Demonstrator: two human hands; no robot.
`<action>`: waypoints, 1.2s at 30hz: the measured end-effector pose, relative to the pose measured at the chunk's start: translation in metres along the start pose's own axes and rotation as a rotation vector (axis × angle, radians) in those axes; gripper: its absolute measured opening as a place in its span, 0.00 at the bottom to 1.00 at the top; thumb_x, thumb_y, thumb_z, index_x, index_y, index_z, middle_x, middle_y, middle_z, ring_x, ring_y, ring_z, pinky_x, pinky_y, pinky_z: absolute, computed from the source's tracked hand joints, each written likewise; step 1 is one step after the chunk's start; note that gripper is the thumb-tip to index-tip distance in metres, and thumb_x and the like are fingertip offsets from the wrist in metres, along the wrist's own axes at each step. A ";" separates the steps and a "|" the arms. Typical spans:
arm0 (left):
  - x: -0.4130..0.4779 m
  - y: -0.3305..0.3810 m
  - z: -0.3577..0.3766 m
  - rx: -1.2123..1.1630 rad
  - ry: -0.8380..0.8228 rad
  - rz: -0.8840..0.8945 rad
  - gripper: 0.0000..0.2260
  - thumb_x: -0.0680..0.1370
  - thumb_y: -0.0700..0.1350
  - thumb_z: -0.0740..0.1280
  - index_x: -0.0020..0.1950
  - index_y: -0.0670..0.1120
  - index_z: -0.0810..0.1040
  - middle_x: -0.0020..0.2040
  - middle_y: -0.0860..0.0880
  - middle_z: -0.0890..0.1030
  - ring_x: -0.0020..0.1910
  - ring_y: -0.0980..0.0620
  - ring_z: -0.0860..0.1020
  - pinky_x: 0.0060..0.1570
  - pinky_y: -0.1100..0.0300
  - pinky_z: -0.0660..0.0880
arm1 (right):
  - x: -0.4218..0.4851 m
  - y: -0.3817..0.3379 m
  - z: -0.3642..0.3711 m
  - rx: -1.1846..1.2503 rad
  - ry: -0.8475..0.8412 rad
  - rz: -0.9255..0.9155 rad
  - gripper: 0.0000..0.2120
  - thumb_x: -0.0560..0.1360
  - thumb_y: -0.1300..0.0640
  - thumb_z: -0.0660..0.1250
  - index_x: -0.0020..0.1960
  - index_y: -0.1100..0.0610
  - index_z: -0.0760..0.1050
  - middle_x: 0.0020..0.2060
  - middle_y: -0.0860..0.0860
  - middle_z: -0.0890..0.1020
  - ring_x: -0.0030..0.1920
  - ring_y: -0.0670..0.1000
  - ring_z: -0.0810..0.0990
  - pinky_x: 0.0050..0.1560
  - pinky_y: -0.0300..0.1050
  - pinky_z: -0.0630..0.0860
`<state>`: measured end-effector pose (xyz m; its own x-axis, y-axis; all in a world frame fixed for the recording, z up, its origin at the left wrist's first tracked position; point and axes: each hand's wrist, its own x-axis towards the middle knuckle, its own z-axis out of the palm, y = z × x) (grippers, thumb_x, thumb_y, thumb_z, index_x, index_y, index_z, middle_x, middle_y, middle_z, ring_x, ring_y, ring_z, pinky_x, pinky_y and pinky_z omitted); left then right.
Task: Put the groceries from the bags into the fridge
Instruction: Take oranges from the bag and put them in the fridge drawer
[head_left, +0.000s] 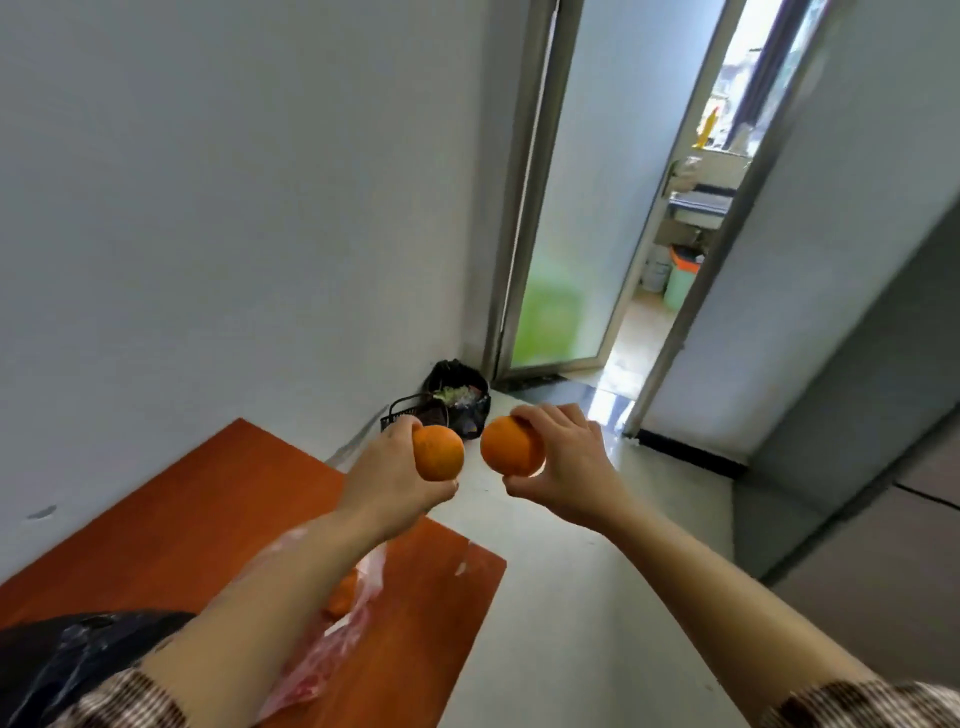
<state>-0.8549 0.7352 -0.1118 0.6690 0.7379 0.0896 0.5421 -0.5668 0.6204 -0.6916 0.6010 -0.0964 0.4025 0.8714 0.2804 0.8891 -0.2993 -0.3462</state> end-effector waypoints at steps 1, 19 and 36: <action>0.004 0.023 0.011 -0.005 -0.005 0.040 0.32 0.65 0.57 0.76 0.63 0.52 0.66 0.58 0.49 0.75 0.51 0.49 0.76 0.49 0.53 0.76 | -0.011 0.017 -0.019 -0.011 0.032 0.029 0.36 0.66 0.45 0.75 0.69 0.49 0.66 0.65 0.47 0.73 0.65 0.51 0.67 0.62 0.49 0.64; -0.099 0.494 0.276 -0.159 -0.063 0.704 0.34 0.66 0.53 0.77 0.67 0.50 0.68 0.63 0.48 0.69 0.57 0.47 0.73 0.51 0.56 0.73 | -0.326 0.348 -0.343 -0.275 0.412 0.425 0.33 0.66 0.47 0.76 0.67 0.50 0.68 0.61 0.49 0.75 0.60 0.50 0.68 0.53 0.47 0.61; -0.031 0.819 0.443 -0.267 -0.063 1.043 0.32 0.67 0.56 0.74 0.68 0.50 0.69 0.61 0.51 0.72 0.57 0.50 0.68 0.50 0.57 0.71 | -0.380 0.591 -0.550 -0.641 0.547 0.570 0.34 0.64 0.47 0.75 0.67 0.51 0.68 0.62 0.48 0.75 0.61 0.53 0.67 0.54 0.47 0.60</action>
<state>-0.2063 0.0854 0.0483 0.7659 -0.0871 0.6370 -0.4335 -0.8016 0.4117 -0.1989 -0.1208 0.0849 0.7043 0.2847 0.6503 0.4181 -0.9067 -0.0559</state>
